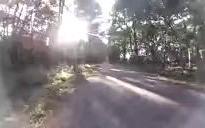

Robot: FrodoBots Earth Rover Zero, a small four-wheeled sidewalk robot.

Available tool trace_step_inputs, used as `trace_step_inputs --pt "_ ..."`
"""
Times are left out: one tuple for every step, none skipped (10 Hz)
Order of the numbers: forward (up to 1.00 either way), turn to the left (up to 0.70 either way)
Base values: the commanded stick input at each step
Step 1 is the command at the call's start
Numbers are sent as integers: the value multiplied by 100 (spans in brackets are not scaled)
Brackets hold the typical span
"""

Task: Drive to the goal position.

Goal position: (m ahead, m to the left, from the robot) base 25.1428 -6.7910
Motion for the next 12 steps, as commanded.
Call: trace_step_inputs --pt "70 -1" --pt "70 -1" --pt "70 -1" --pt "70 -1" --pt "70 -1" --pt "70 -1" --pt "70 -1" --pt "70 -1" --pt "70 -1" --pt "70 -1" --pt "70 -1" --pt "70 -1"
